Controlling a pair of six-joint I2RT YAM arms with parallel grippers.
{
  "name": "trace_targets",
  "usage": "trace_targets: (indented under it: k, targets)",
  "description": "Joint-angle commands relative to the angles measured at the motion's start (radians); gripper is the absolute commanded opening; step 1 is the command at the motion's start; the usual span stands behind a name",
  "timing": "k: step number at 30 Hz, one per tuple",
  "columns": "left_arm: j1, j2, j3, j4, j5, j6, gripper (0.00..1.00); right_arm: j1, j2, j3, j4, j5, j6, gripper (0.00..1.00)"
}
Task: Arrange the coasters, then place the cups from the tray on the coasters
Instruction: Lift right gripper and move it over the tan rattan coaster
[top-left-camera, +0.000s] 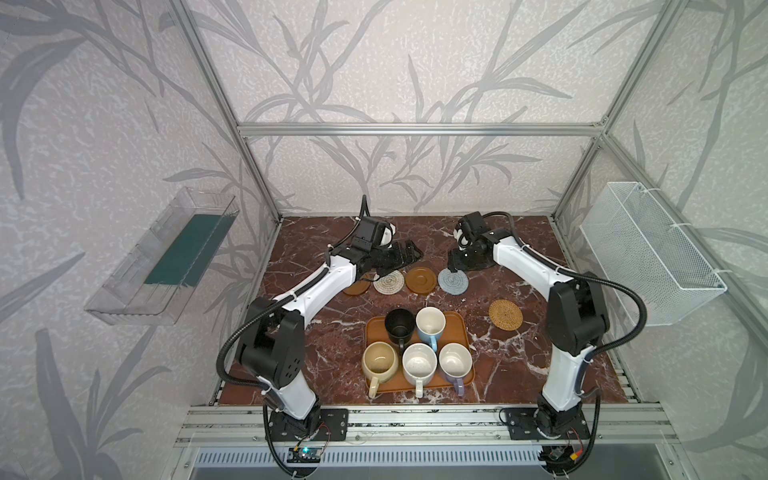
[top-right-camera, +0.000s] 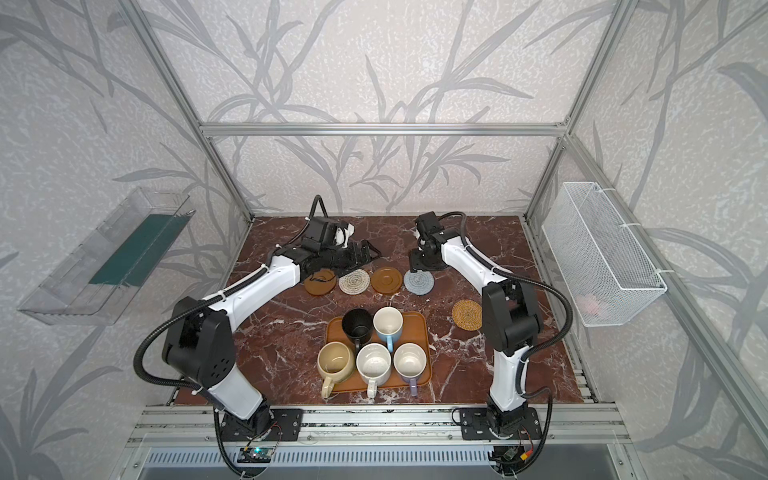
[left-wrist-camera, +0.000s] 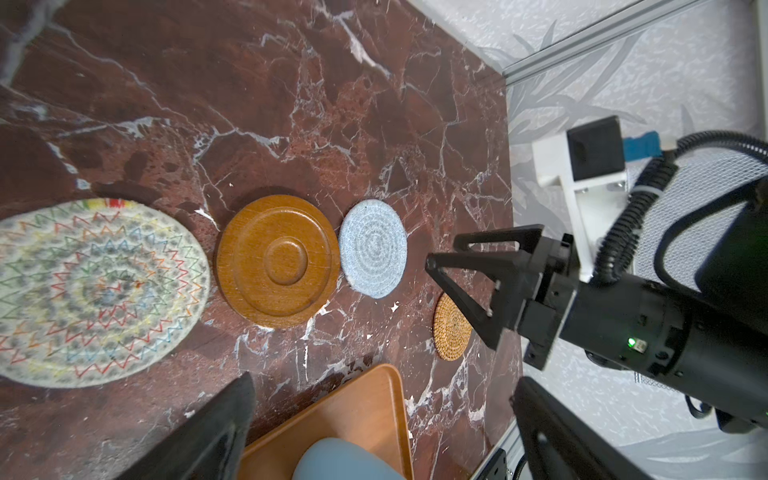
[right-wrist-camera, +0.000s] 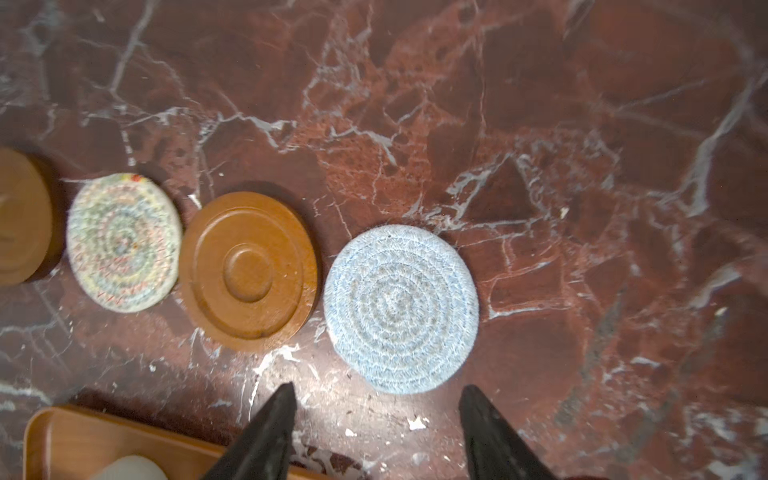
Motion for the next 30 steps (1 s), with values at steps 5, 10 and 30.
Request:
trace_targets:
  k: [5, 10, 30]
  targets:
    - [-0.004, -0.199, -0.092, -0.049, -0.051, 0.02, 0.99, 0.028, -0.242, -0.133, -0.005, 0.078, 0.035, 0.99]
    - [-0.007, -0.351, -0.215, -0.04, -0.043, 0.023, 0.99, 0.027, -0.415, -0.292, 0.039, 0.098, 0.094, 0.99]
    - [-0.078, -0.618, -0.376, -0.127, 0.061, 0.094, 0.99, -0.022, -0.751, -0.719, 0.052, 0.109, 0.071, 0.97]
